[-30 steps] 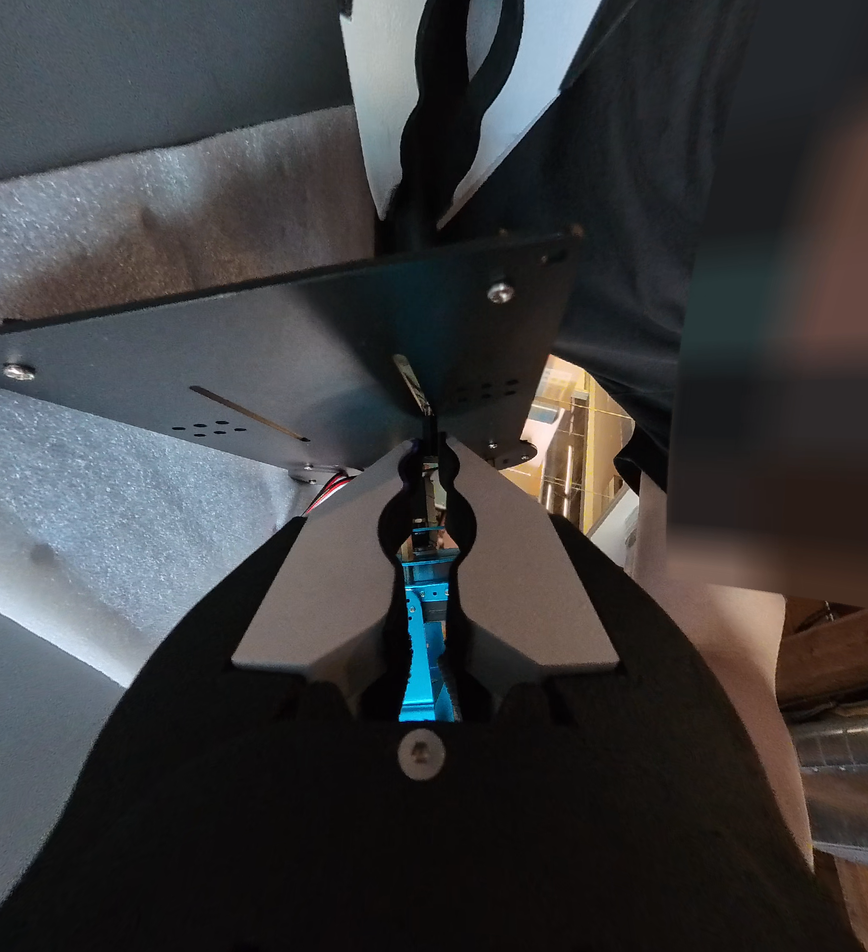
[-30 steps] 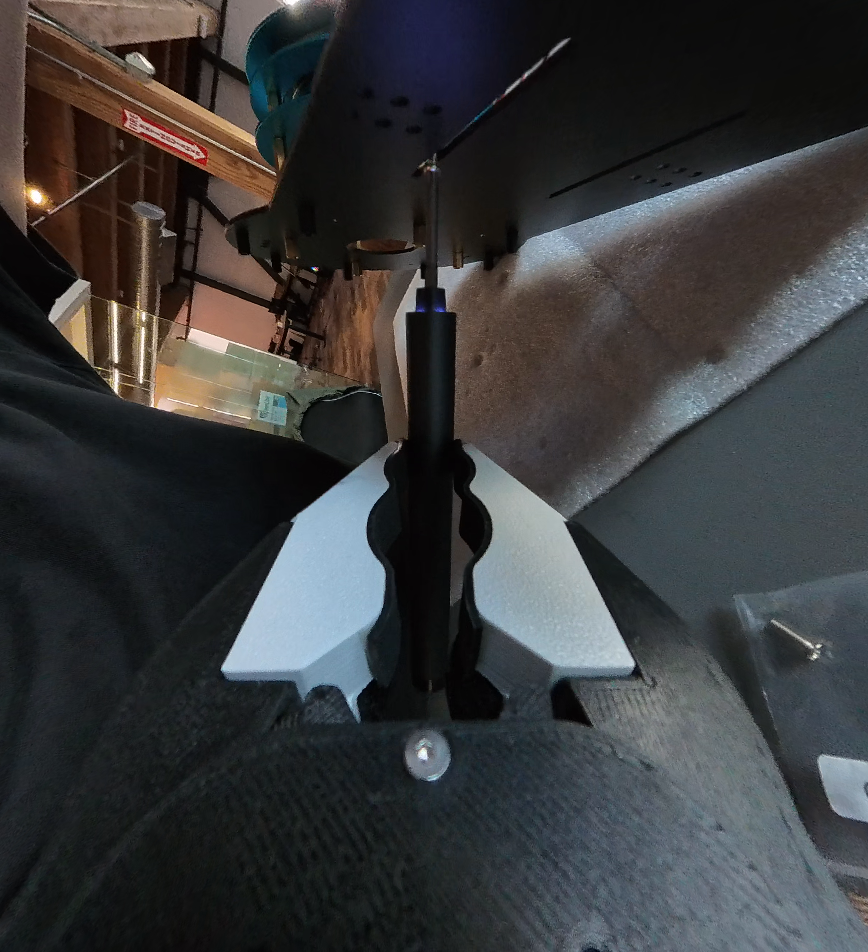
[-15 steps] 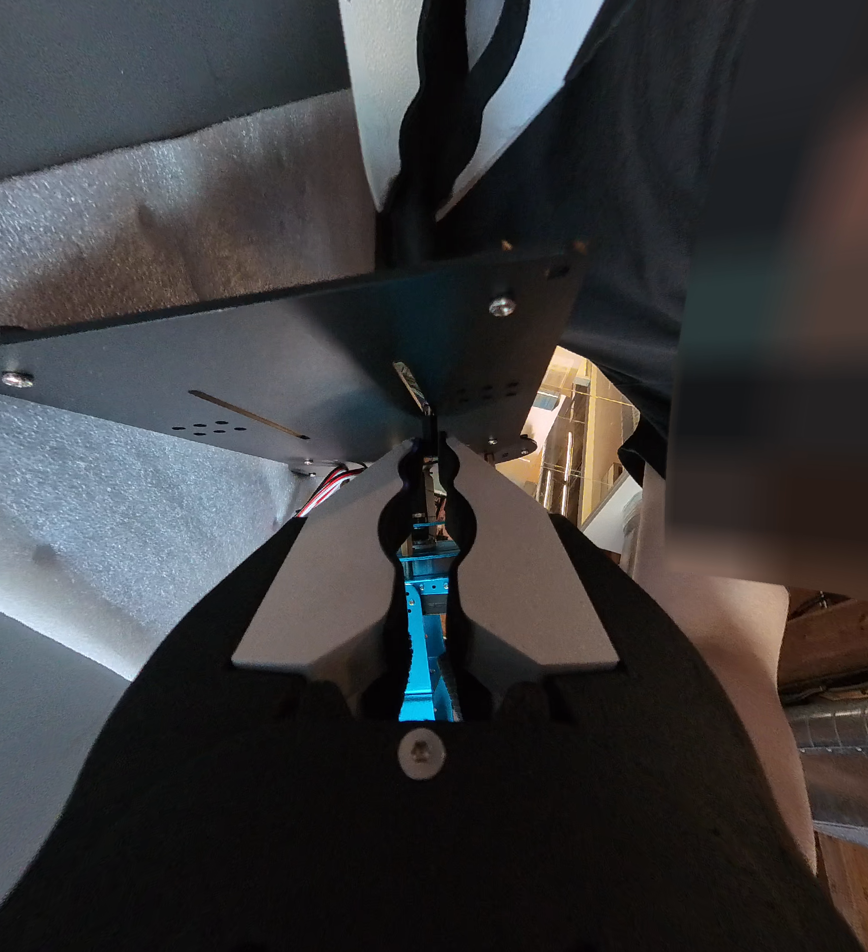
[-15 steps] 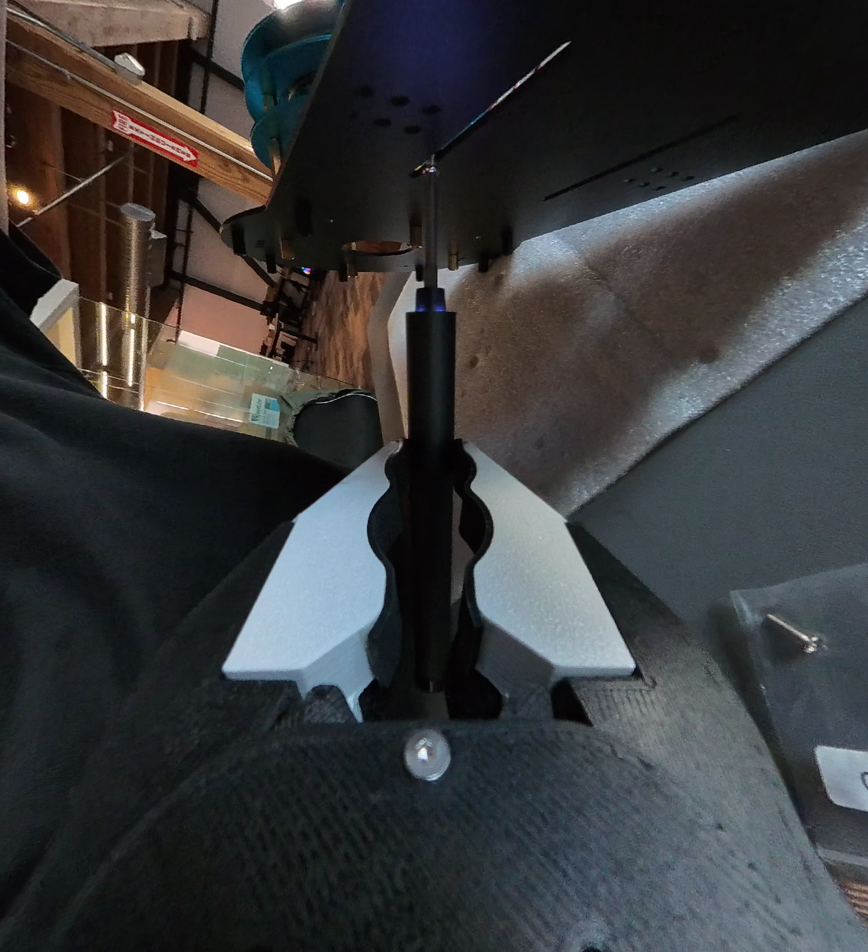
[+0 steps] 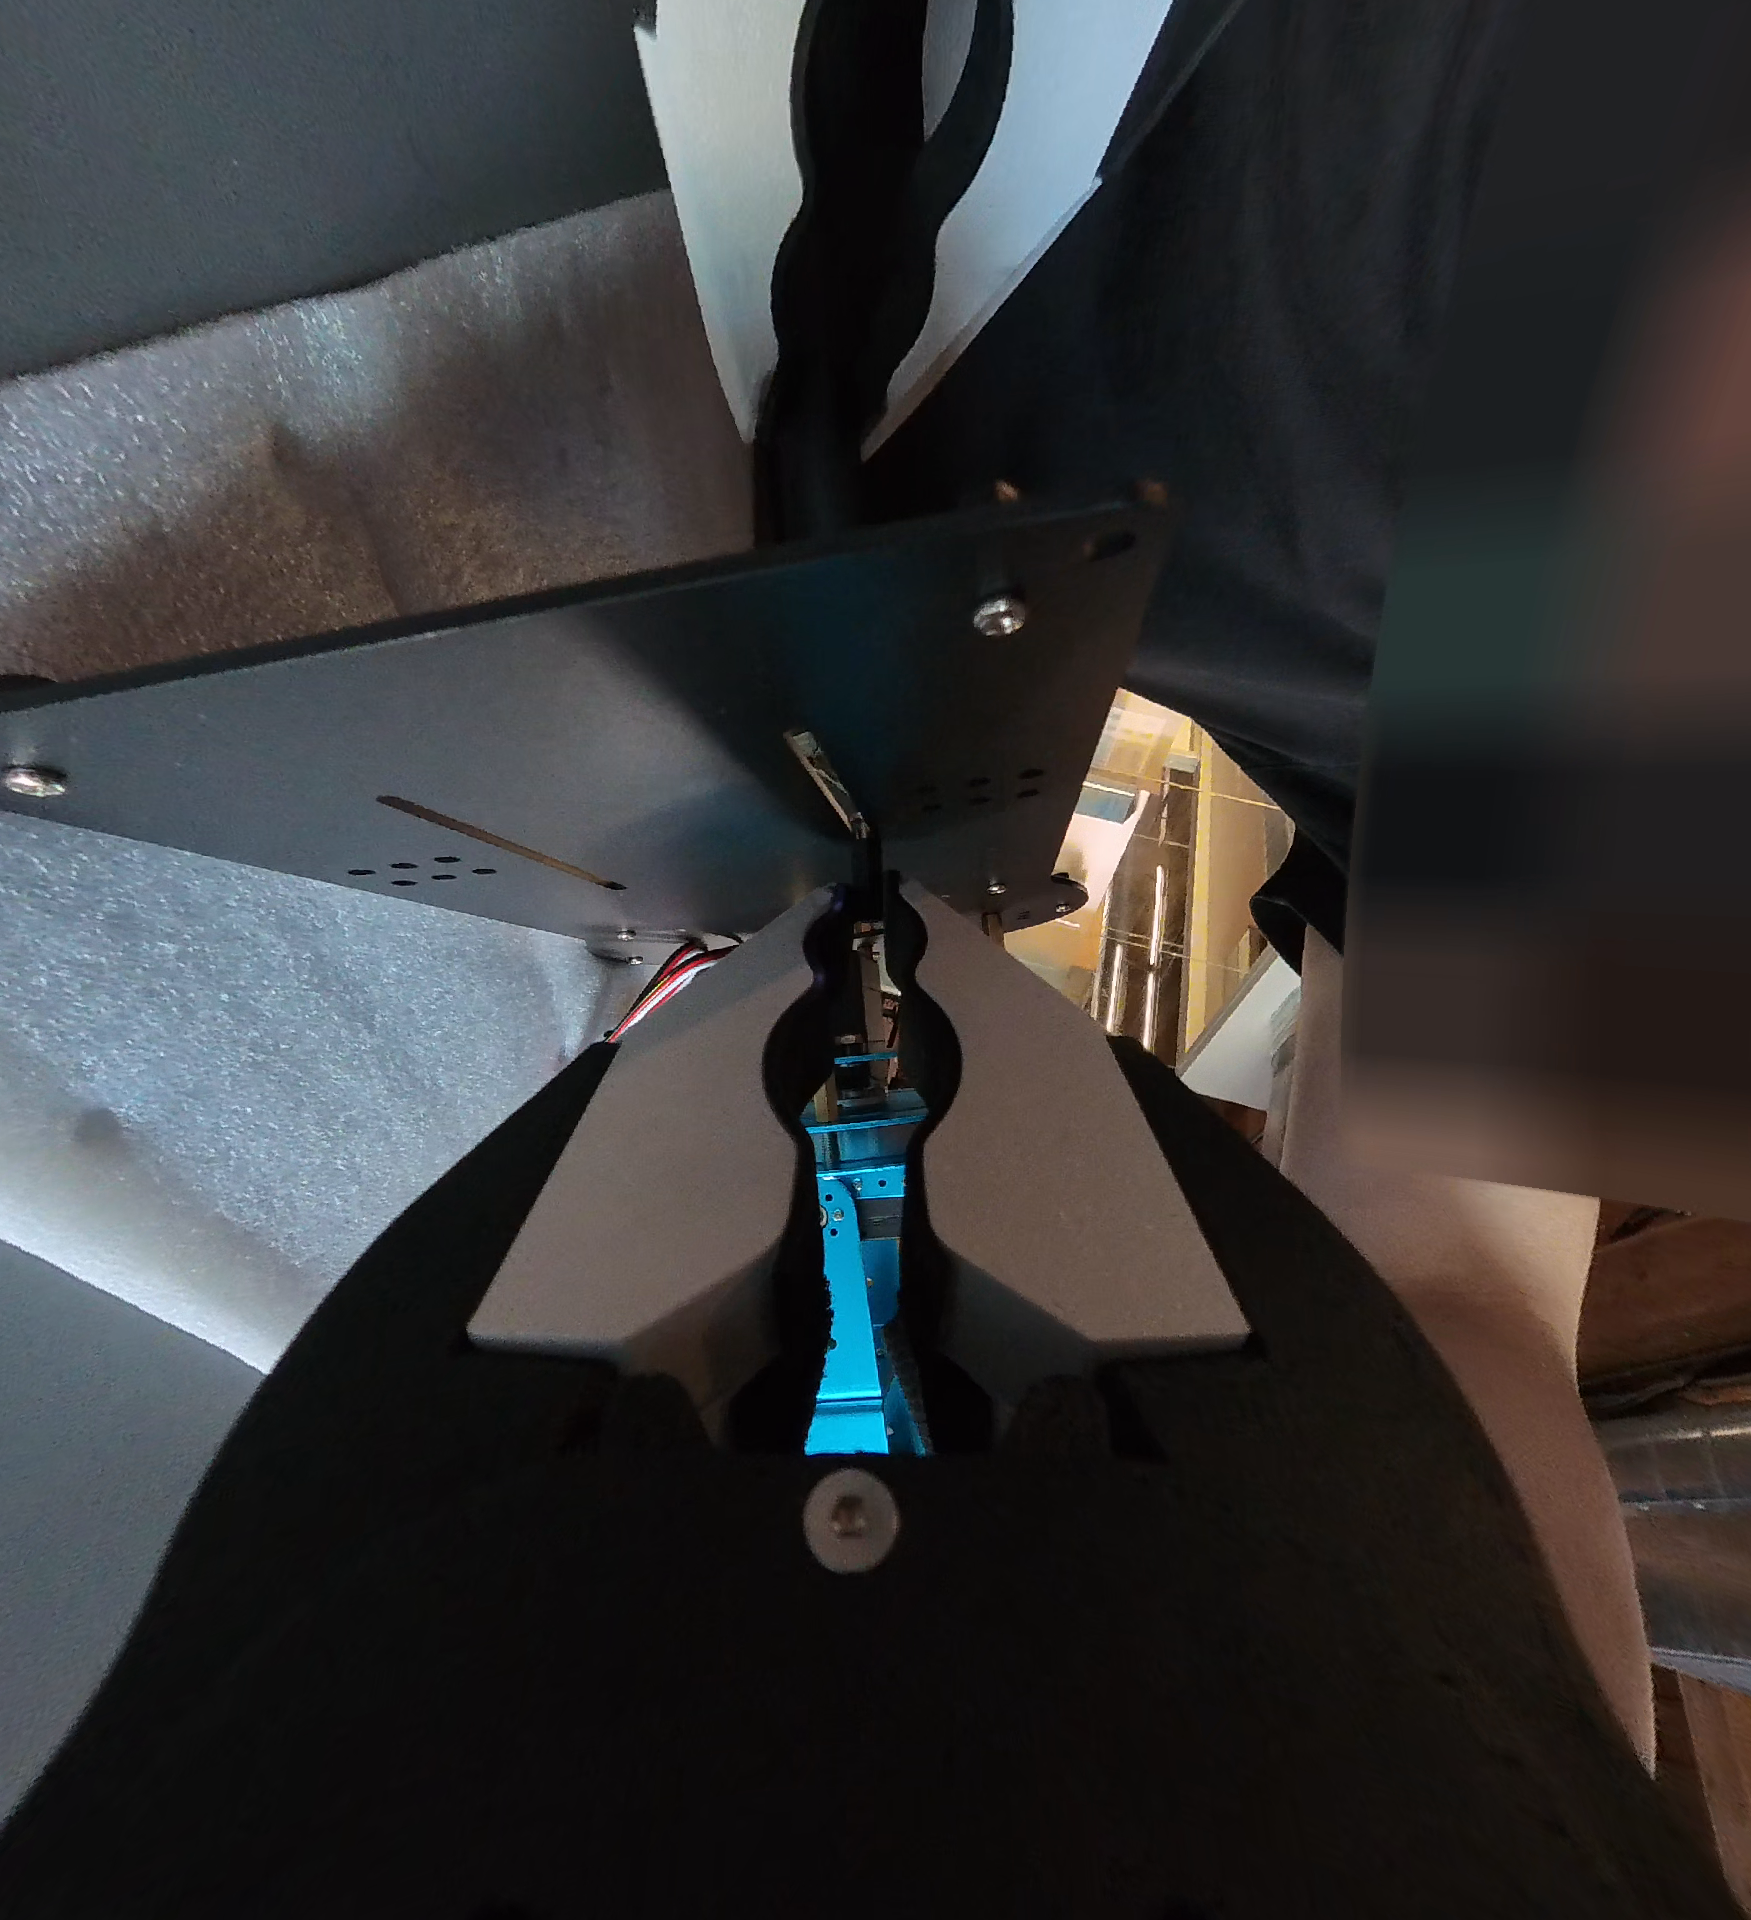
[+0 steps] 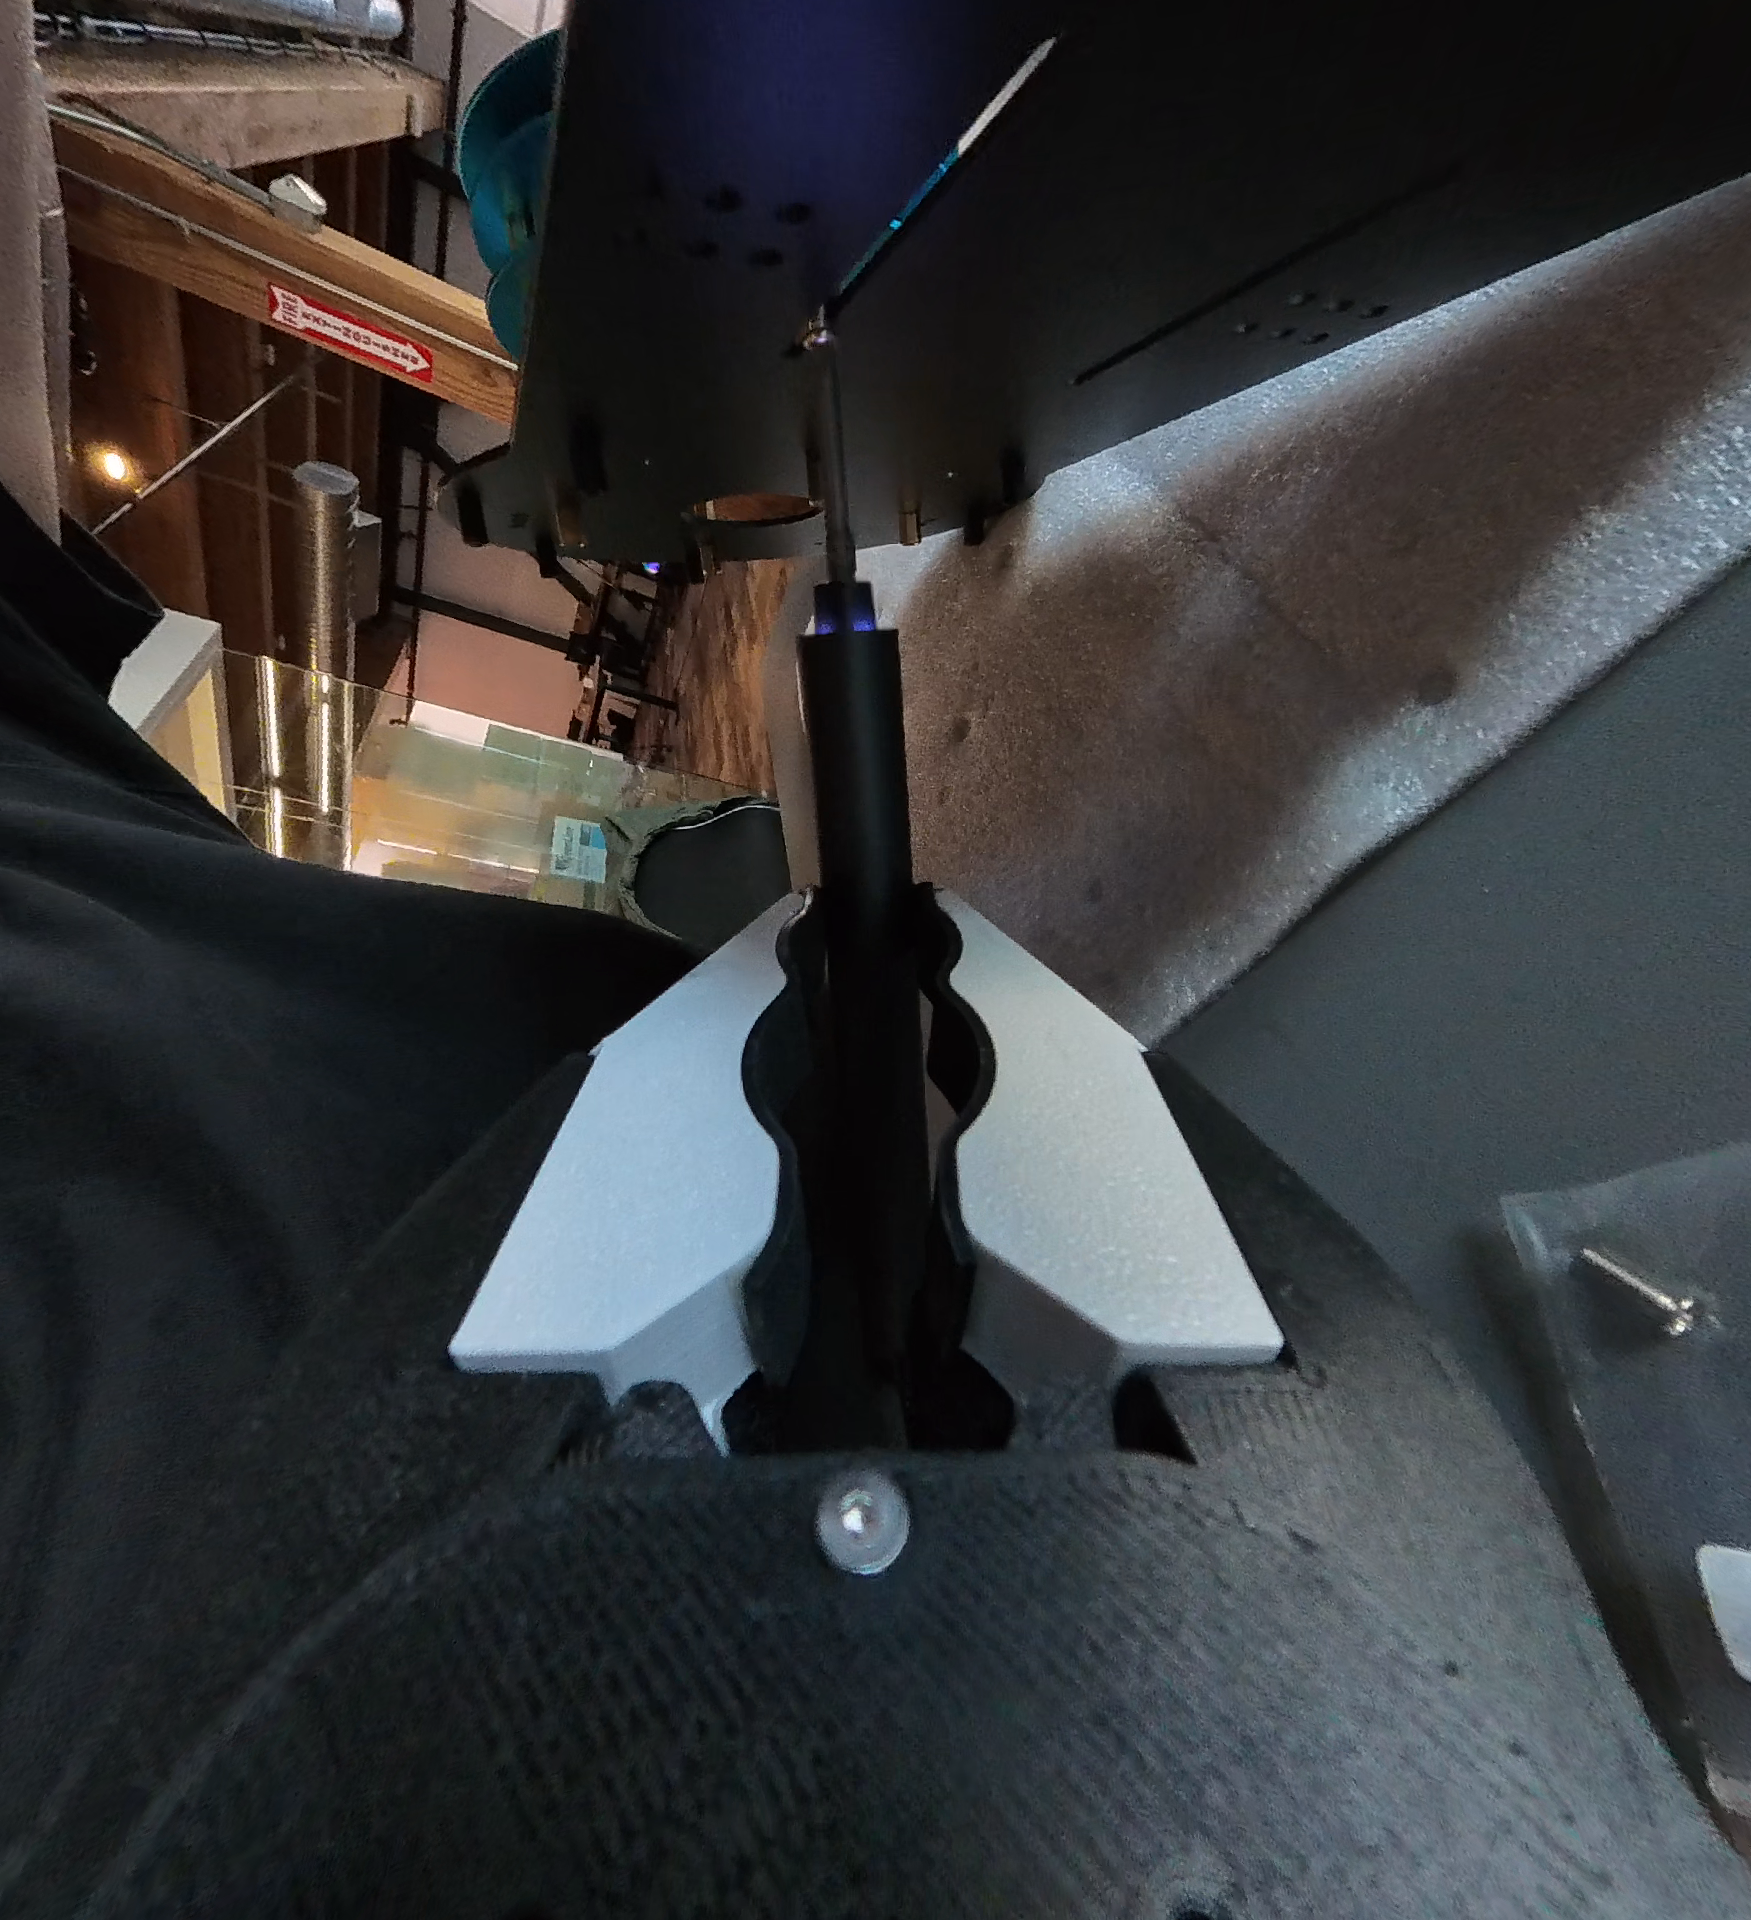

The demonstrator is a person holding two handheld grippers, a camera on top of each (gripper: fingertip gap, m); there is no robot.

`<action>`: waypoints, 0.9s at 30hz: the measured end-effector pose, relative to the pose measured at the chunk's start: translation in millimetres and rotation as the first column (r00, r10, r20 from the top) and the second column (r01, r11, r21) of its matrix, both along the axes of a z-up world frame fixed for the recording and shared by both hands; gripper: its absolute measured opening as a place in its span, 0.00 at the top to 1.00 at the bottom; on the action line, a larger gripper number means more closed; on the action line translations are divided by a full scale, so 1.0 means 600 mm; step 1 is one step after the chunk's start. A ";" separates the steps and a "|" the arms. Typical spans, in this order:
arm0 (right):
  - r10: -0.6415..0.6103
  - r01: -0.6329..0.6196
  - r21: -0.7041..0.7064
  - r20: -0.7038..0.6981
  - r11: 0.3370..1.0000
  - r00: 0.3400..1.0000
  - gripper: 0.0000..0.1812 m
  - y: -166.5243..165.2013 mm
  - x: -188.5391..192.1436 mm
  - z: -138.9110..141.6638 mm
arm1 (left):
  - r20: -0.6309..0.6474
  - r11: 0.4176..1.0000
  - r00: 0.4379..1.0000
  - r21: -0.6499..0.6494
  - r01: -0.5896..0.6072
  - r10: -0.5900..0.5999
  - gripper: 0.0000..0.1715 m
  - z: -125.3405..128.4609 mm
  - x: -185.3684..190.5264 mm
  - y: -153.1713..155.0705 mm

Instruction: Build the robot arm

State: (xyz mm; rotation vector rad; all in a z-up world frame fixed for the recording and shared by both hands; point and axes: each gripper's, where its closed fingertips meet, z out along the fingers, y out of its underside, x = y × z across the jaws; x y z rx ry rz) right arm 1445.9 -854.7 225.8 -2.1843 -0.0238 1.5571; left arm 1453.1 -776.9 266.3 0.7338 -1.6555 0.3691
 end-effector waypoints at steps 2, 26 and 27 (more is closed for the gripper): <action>0.002 -0.002 0.003 0.002 1.000 1.000 0.91 0.001 -0.001 -0.001 | 0.001 1.000 1.000 -0.001 0.002 -0.002 0.98 0.000 0.000 0.000; 0.044 -0.048 0.039 0.089 0.998 0.995 0.91 0.003 0.004 -0.007 | -0.006 1.000 1.000 -0.003 0.011 -0.011 0.99 0.001 0.003 0.000; 0.044 -0.047 0.039 0.089 0.998 0.995 0.92 0.003 0.004 -0.007 | -0.010 1.000 1.000 -0.002 0.010 -0.011 0.99 0.001 0.003 0.000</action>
